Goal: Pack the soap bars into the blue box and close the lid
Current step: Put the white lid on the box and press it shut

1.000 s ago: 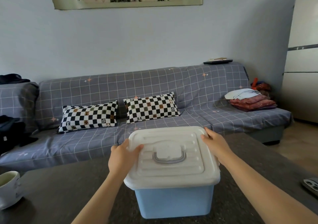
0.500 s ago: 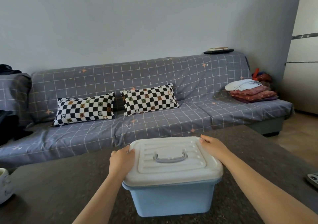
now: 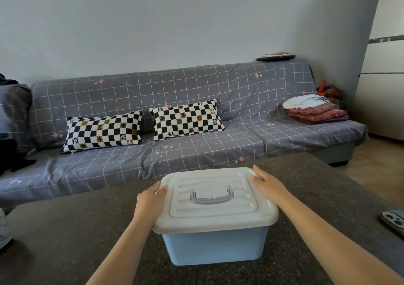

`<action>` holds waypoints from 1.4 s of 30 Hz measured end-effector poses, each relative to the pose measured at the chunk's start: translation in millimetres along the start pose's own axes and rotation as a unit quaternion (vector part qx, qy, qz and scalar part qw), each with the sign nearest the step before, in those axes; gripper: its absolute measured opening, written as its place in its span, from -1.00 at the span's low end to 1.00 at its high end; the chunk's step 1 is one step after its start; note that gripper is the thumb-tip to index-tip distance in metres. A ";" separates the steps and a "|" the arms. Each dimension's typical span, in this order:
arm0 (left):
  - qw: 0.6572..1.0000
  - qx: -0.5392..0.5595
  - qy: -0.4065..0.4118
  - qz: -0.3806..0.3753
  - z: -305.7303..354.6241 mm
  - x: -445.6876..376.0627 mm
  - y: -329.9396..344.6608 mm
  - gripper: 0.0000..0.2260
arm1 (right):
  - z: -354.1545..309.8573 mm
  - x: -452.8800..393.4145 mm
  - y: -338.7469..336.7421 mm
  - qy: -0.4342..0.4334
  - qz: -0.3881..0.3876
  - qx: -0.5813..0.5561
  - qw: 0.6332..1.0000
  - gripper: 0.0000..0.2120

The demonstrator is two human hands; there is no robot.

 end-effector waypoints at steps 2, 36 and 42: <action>1.000 0.018 -0.003 -0.008 -0.2 -1.9 3.3 -0.60 | 4.0 3.0 3.0 0.017 -0.007 -0.003 1.000 -0.50; 0.996 -0.081 -0.024 0.032 15.2 9.2 4.6 -0.57 | 0.4 17.6 -4.9 0.104 0.145 0.189 0.966 -0.58; 0.996 -0.087 -0.022 0.027 17.6 11.8 7.0 -0.57 | 0.0 15.6 -3.7 0.098 0.147 0.218 0.960 -0.57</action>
Point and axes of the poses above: each hand's wrist, its own x-axis away from the middle knuckle, its own y-axis out of the palm, z = x × y, the point moved 5 cm from there along -x, towards the middle knuckle, and after that the axes turned 13 degrees about x, right-handed, at the moved point
